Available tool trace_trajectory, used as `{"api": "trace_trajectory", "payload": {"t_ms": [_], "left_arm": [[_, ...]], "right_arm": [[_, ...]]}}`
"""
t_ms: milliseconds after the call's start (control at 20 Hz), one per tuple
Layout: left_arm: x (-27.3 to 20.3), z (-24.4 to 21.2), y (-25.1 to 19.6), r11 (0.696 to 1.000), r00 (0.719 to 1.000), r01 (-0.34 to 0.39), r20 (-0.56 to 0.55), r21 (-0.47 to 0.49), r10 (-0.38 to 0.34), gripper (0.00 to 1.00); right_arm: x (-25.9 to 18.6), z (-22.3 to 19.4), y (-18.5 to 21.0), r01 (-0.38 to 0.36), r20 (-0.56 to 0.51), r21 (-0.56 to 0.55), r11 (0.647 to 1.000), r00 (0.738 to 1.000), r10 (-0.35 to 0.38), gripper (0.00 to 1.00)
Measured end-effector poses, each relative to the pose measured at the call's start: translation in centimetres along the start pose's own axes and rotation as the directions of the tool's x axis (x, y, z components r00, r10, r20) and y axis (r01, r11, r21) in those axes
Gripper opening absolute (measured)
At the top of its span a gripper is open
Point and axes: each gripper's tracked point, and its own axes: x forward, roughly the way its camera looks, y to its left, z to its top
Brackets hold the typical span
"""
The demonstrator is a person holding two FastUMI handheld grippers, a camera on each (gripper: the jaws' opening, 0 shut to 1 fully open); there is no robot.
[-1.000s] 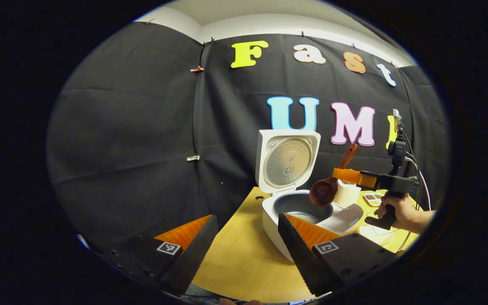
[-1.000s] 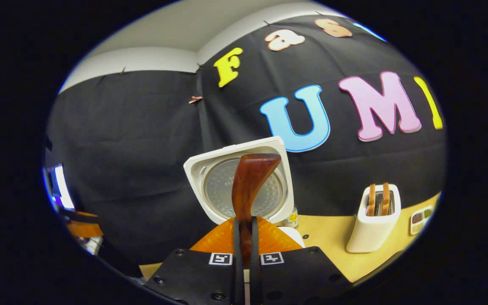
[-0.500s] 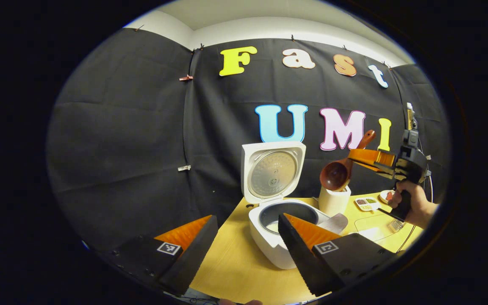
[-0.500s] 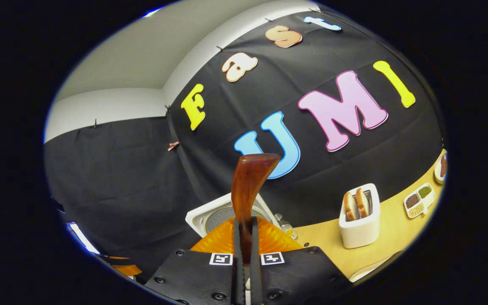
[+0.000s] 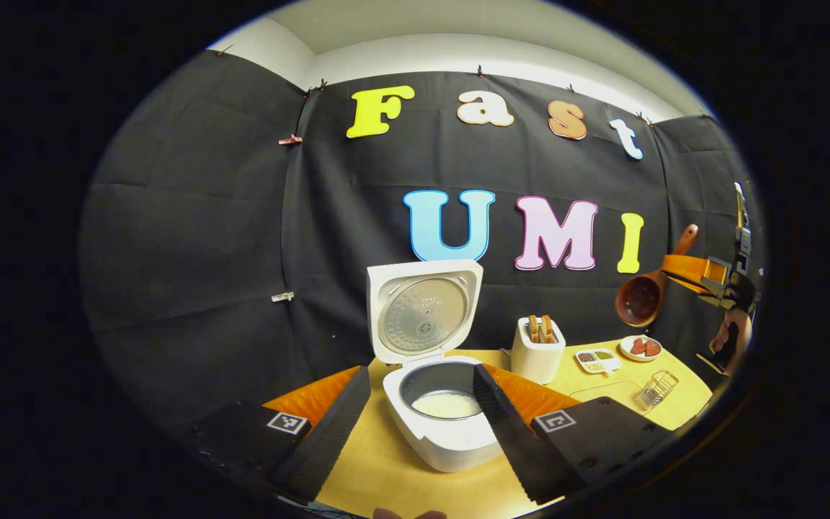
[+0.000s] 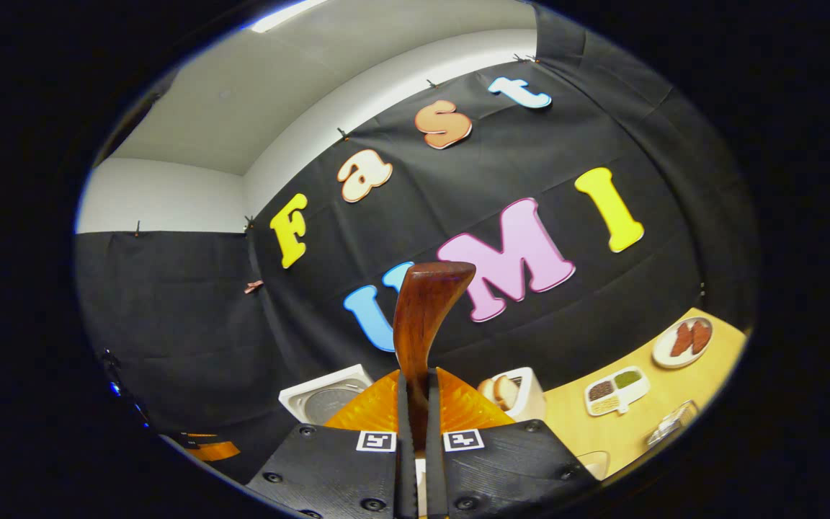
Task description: Close the left gripper, press the button to open the rice cooker; take a wooden spoon from the chopstick holder with the right hand, scoop a spoonful of rice and pour it into the rice cooker, then put the wooden spoon back into the chopstick holder.
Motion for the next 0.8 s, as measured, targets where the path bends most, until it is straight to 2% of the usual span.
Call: {"api": "trace_trajectory", "payload": {"t_ms": [250, 500, 600, 800], "left_arm": [[0.6, 1.5, -2.3, 0.999, 0.999, 0.031, 0.022, 0.012, -0.032, 0.99], [0.6, 2.9, -5.0, 0.997, 0.996, 0.080, 0.033, 0.014, -0.080, 0.99], [0.5, 3.6, -5.6, 0.995, 0.995, 0.092, 0.044, 0.022, -0.093, 0.98], [0.1, 4.8, -7.1, 0.994, 0.992, 0.102, 0.073, 0.046, -0.106, 0.98]], "right_arm": [[-5.2, 3.9, -5.7, 0.121, 0.048, -0.058, 0.991, 0.992, -0.118, 0.09], [-10.3, 7.2, -8.4, 0.239, 0.115, -0.147, 0.960, 0.968, -0.223, 0.09], [-11.3, 7.2, -10.1, 0.280, 0.115, -0.169, 0.945, 0.958, -0.263, 0.09], [-11.9, 4.5, -15.9, 0.347, 0.056, -0.201, 0.916, 0.938, -0.343, 0.09]]}}
